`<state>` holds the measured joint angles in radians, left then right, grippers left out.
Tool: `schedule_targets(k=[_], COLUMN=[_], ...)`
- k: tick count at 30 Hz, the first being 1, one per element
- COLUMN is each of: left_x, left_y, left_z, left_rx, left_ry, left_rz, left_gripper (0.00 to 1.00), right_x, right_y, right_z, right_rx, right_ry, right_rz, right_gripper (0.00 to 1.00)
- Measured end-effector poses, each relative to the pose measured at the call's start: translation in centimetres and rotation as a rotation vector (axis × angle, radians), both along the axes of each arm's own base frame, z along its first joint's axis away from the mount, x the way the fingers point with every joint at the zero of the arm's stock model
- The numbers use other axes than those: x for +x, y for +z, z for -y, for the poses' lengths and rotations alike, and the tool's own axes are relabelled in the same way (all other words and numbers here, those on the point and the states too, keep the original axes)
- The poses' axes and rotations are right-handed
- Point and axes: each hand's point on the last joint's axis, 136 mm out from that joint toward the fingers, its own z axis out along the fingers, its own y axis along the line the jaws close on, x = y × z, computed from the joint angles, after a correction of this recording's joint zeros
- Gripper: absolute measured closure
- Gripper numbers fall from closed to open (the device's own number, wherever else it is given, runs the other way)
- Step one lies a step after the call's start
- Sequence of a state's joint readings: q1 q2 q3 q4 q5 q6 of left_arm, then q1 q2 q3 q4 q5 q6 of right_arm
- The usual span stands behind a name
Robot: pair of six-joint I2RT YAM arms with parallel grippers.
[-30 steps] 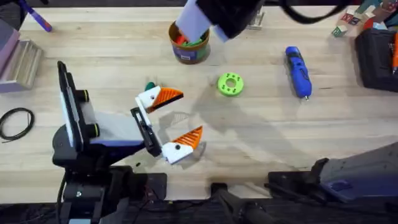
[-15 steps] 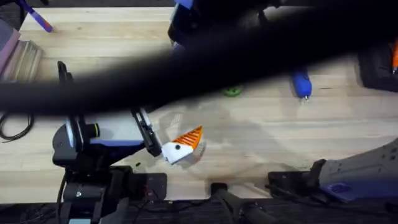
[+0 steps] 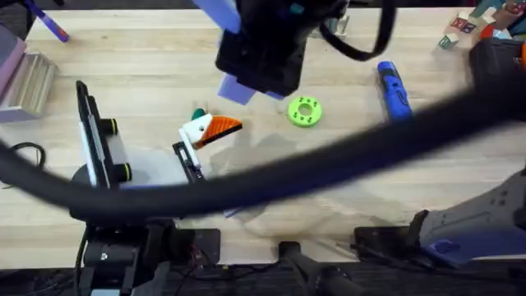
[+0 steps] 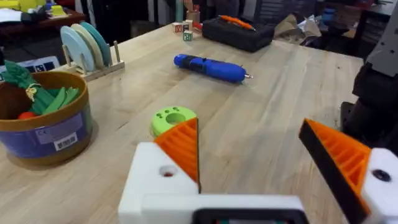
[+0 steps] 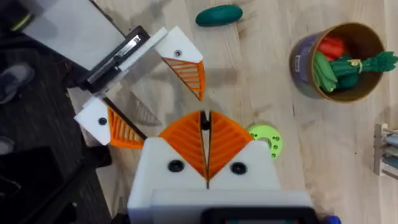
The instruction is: Pick up the gripper from the table and insert it into the empty holder that is missing its gripper. Then pick up a screw, insert it into the mounting hole, and use the screwdriver to tighten it. Finally, clean up the table by picking up the vegetable and placing it into the bucket.
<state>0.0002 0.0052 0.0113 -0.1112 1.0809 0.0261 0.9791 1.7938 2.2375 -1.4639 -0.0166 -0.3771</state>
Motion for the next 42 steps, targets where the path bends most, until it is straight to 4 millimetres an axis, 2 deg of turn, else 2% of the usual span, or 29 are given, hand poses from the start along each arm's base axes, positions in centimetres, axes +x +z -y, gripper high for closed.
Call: schedule_targets(k=[13, 28, 42], left_x=[0.0, 0.0, 0.0], left_y=[0.0, 0.0, 0.0], left_z=[0.0, 0.0, 0.0], left_rx=[0.000, 0.000, 0.000], left_ry=[0.000, 0.000, 0.000], left_rz=[0.000, 0.000, 0.000], left_gripper=[0.015, 0.015, 0.015], right_x=[1.1, 1.1, -0.6], right_y=[-1.9, -1.9, -0.9], right_z=[-1.6, -1.7, -5.0], right_rx=[-0.024, -0.025, 0.001], right_ry=[0.012, 0.026, 0.307], right_rz=[-0.009, -0.002, 0.147], right_gripper=[0.995, 0.995, 0.995])
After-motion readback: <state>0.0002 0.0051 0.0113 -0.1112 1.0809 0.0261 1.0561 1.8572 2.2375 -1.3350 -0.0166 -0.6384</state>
